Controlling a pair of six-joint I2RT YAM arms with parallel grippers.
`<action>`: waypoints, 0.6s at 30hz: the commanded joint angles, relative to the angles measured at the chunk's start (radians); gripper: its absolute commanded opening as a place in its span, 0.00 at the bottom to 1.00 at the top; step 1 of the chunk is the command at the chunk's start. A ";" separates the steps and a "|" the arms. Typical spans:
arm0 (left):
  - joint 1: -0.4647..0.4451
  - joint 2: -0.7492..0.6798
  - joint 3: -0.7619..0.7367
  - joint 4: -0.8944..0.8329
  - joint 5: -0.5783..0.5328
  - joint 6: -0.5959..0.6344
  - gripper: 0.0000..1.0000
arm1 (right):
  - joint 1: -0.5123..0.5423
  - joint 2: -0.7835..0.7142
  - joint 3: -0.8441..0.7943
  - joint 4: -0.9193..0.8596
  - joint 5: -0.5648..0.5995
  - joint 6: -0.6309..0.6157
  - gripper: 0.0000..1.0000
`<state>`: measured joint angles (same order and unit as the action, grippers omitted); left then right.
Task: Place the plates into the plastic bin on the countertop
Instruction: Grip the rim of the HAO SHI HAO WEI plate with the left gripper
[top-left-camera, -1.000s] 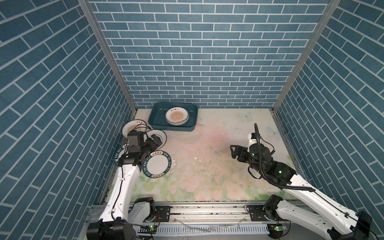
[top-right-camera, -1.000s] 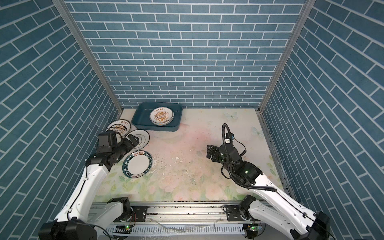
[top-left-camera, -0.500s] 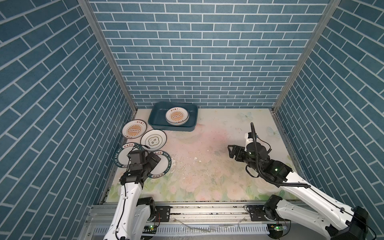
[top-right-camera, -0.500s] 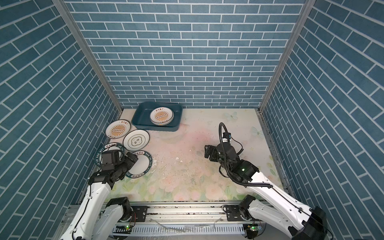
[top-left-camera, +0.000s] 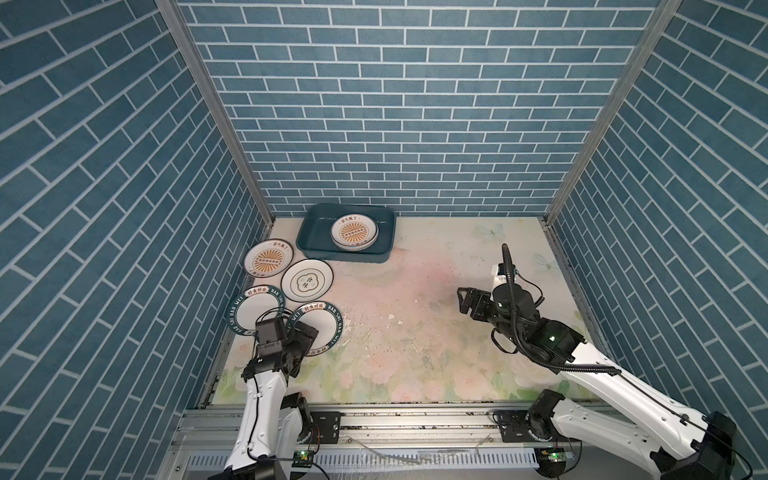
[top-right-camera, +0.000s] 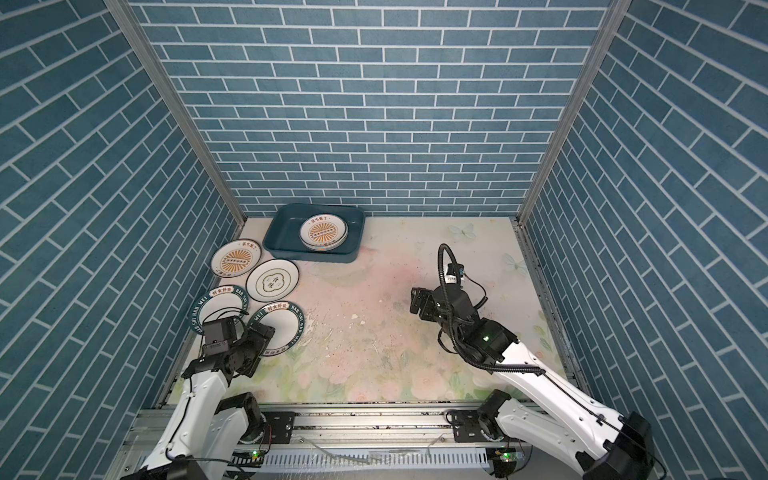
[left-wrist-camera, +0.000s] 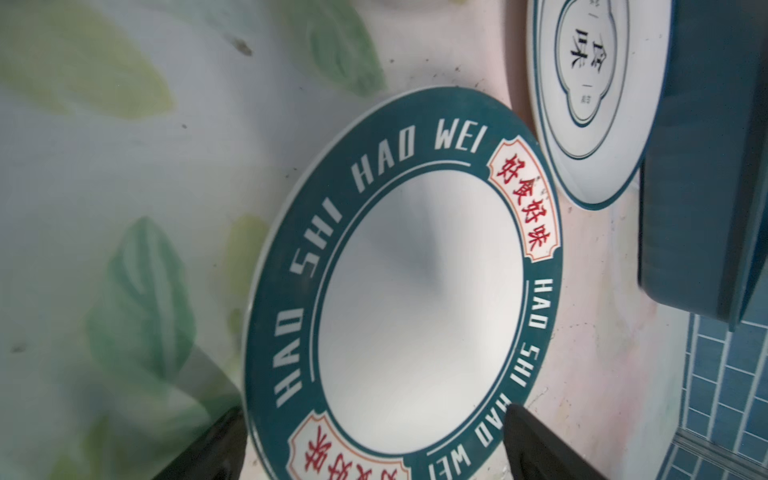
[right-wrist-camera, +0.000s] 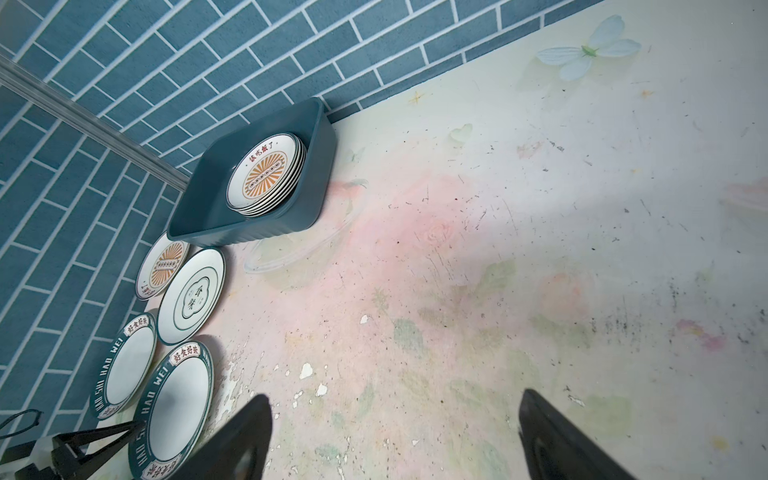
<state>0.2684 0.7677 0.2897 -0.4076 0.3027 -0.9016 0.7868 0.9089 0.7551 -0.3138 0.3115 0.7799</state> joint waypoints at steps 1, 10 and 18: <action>0.005 0.005 -0.060 0.043 0.052 -0.042 0.96 | -0.001 -0.003 0.026 -0.007 0.041 0.021 0.92; 0.005 0.049 -0.127 0.181 0.109 -0.105 0.84 | -0.001 0.001 0.031 -0.017 0.061 0.025 0.92; 0.005 0.089 -0.182 0.324 0.137 -0.142 0.67 | 0.000 0.012 0.033 -0.016 0.070 0.030 0.92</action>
<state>0.2707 0.8257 0.1558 -0.0521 0.4358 -1.0267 0.7868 0.9127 0.7551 -0.3222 0.3538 0.7864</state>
